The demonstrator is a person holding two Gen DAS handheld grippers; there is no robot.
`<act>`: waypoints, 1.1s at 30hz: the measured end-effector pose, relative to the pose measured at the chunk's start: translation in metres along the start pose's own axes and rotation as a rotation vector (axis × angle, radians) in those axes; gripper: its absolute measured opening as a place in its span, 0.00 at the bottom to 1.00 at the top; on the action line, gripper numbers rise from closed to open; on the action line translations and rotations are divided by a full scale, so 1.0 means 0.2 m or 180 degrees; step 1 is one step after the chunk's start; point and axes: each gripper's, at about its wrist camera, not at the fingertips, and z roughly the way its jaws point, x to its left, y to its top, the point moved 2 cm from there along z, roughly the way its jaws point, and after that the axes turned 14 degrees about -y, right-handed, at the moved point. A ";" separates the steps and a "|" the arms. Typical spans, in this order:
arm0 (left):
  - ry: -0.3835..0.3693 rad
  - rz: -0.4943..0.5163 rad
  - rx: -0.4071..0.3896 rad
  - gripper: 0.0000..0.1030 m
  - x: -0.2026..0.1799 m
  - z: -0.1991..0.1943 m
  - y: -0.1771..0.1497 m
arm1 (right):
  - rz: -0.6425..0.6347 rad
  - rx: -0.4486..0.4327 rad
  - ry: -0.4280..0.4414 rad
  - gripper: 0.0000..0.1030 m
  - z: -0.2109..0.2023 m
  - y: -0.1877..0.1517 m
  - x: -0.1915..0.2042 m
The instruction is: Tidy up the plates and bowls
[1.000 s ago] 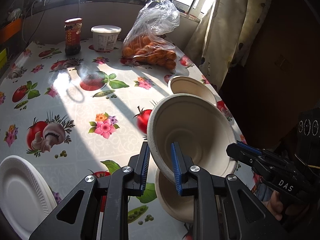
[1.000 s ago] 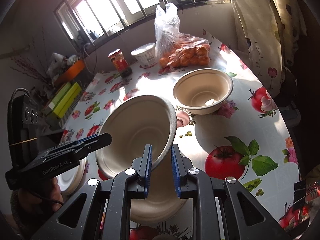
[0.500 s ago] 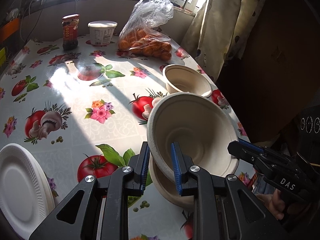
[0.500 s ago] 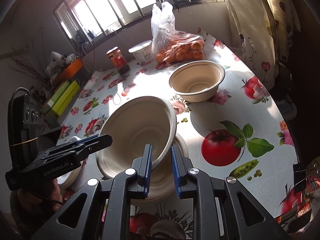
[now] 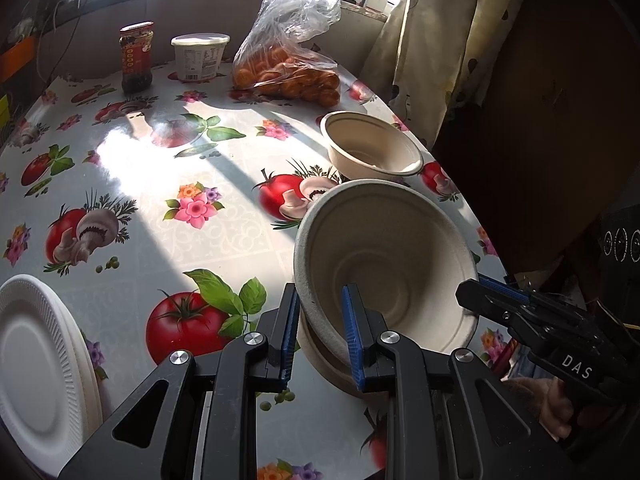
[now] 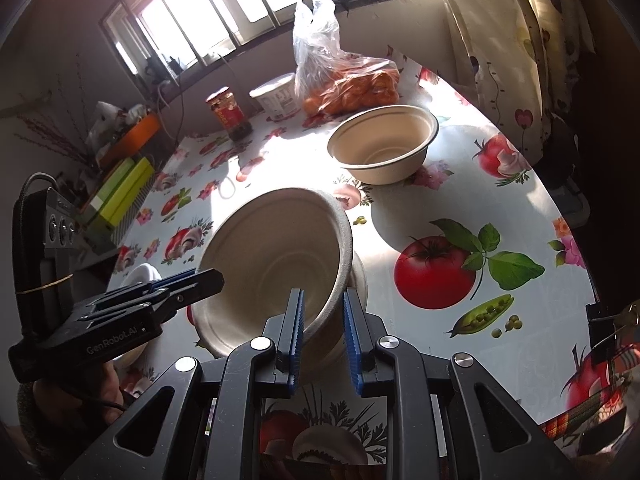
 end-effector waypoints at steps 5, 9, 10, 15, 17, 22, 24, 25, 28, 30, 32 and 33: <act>0.0004 0.0002 0.0010 0.22 -0.01 0.00 -0.01 | 0.0007 0.0010 -0.0004 0.20 0.00 -0.02 -0.01; 0.0022 0.0007 0.0036 0.22 0.00 0.02 -0.02 | 0.0012 0.0024 -0.0015 0.20 0.01 -0.03 -0.01; 0.0038 0.0006 0.0042 0.22 0.00 0.02 -0.02 | 0.0010 0.0030 -0.0012 0.20 0.01 -0.04 -0.01; 0.0084 0.0025 0.0064 0.22 -0.01 0.04 -0.04 | -0.0046 0.0017 -0.0074 0.20 0.02 -0.04 0.00; 0.0101 0.0036 0.0055 0.22 -0.02 0.04 -0.04 | -0.0059 0.0021 -0.0080 0.20 0.02 -0.05 0.00; 0.0123 0.0048 0.0064 0.22 -0.01 0.04 -0.04 | -0.0055 0.0024 -0.0077 0.20 0.03 -0.05 0.00; 0.0127 0.0052 0.0062 0.22 -0.02 0.04 -0.04 | -0.0056 0.0025 -0.0078 0.20 0.03 -0.05 0.00; 0.0124 0.0046 0.0060 0.22 -0.02 0.04 -0.04 | -0.0056 0.0024 -0.0077 0.20 0.03 -0.05 0.00; 0.0134 0.0053 0.0060 0.22 -0.02 0.05 -0.04 | -0.0056 0.0025 -0.0075 0.20 0.03 -0.05 0.00; 0.0134 0.0054 0.0059 0.22 -0.02 0.05 -0.04 | -0.0055 0.0025 -0.0077 0.20 0.03 -0.05 0.00; 0.0131 0.0043 0.0056 0.22 -0.01 0.05 -0.04 | -0.0057 0.0022 -0.0074 0.20 0.03 -0.05 0.00; 0.0133 0.0042 0.0055 0.22 -0.01 0.05 -0.04 | -0.0053 0.0025 -0.0076 0.20 0.03 -0.05 0.00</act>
